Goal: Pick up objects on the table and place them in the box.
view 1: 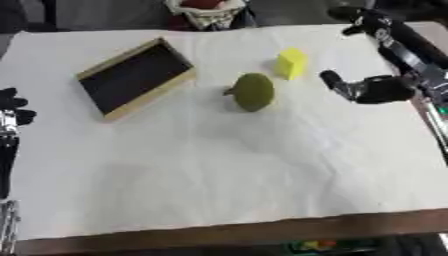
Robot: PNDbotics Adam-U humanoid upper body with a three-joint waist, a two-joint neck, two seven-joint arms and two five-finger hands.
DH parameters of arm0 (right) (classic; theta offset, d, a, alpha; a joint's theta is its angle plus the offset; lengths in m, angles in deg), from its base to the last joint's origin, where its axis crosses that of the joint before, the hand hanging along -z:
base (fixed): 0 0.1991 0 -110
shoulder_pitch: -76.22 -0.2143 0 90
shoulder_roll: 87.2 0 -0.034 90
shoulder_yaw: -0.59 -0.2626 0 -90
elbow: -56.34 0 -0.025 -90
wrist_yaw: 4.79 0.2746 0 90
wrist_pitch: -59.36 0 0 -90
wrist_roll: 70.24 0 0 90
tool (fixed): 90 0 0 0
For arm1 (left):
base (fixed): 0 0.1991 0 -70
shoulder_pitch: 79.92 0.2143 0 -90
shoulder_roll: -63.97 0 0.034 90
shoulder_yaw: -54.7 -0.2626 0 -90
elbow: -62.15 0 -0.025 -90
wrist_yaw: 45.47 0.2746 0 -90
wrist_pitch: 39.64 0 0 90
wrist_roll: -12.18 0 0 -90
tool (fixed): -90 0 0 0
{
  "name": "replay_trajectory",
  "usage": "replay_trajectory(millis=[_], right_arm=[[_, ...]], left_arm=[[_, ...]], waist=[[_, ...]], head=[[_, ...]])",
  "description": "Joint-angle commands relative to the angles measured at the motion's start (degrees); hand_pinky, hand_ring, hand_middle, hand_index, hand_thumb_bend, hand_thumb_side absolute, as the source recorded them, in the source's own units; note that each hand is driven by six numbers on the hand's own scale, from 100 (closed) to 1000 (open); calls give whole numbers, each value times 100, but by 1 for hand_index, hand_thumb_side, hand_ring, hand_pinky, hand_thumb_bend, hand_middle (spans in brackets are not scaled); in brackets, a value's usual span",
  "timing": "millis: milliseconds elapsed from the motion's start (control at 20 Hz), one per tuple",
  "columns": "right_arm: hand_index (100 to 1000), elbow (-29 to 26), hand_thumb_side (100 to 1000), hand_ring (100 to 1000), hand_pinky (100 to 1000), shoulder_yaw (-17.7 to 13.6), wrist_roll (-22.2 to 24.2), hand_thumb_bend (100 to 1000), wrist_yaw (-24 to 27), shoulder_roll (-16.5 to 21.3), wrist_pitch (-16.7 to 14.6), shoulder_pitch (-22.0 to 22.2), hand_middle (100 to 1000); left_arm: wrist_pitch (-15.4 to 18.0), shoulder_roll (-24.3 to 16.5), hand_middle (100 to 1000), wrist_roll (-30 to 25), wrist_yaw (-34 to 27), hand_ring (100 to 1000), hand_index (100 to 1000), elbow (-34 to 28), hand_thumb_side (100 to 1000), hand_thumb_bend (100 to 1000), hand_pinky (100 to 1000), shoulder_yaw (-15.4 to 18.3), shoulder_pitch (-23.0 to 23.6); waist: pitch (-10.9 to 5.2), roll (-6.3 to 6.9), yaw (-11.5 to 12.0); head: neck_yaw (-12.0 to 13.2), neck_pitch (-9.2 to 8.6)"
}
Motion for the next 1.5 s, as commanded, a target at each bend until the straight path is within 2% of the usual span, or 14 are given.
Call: replay_trajectory(millis=[50,300,650,750,800,1000,1500], right_arm=[[1000,414,410,986,863,254,310,307,150,489,-78,-437,951],[1000,1595,477,984,874,654,867,347,-92,701,-208,-1257,954],[1000,2968,501,978,885,704,1061,391,-844,518,-494,-1950,959],[1000,3219,507,978,887,691,1049,381,-1043,442,-577,-2073,960],[1000,3331,505,978,890,686,1042,411,-1141,405,-615,-2129,962],[1000,3762,506,976,893,626,1005,430,-1591,249,-710,-2354,963],[1000,4518,505,966,888,333,680,415,-2328,-85,-718,-2567,958]], left_arm=[[10,-78,595,-40,-33,589,756,-68,705,100,663,-27,-28],[14,-93,594,-69,-31,589,756,-59,706,100,663,-56,-30],[22,-101,594,-103,-34,588,756,-58,705,100,663,-87,-48],[24,-99,594,-114,-36,588,756,-57,705,100,663,-95,-53],[26,-100,594,-117,-35,588,756,-58,704,100,663,-97,-55],[28,-102,594,-130,-40,588,757,-58,705,100,663,-107,-61],[26,-93,593,-152,-37,588,757,-59,706,100,663,-115,-71]], waist=[[-102,-10,34],[-99,-39,128],[-85,-36,252],[-83,-33,274],[-81,-31,281],[-77,-23,311],[-56,-12,331]], head=[[-63,27],[-128,27],[-155,27],[-160,27],[-162,27],[-180,27],[-190,27]])
